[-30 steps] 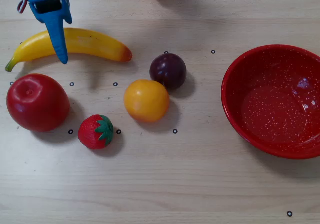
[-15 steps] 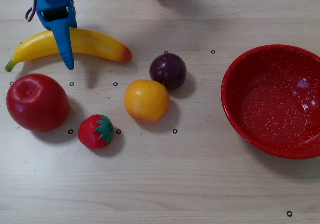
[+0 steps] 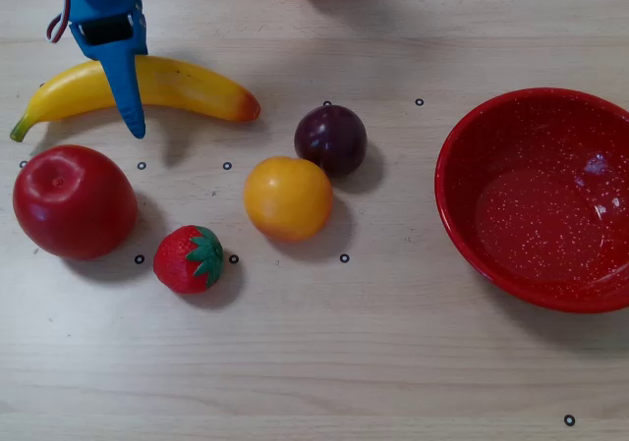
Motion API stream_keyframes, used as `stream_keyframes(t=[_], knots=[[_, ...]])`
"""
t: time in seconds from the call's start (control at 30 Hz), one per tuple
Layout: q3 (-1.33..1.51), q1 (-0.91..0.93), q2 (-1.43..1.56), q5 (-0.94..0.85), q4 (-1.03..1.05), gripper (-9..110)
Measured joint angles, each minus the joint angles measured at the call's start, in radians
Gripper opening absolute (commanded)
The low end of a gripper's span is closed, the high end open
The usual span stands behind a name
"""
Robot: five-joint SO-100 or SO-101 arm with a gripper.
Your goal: Put the banana in the red bowl.
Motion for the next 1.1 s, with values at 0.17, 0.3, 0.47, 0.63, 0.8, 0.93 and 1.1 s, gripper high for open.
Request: stream_keyframes(t=[0.17, 0.3, 0.47, 0.63, 0.8, 0.93, 1.1], knots=[[0.0, 0.0, 0.0, 0.0, 0.0, 49], [-0.002, 0.0, 0.0, 0.014, 0.003, 46], [-0.002, 0.0, 0.0, 0.037, 0.017, 44], [-0.003, 0.0, -0.002, 0.052, 0.038, 45], [-0.003, 0.0, -0.002, 0.052, 0.044, 43], [-0.003, 0.0, -0.002, 0.052, 0.044, 39], [-0.003, 0.002, -0.002, 0.051, 0.044, 31]])
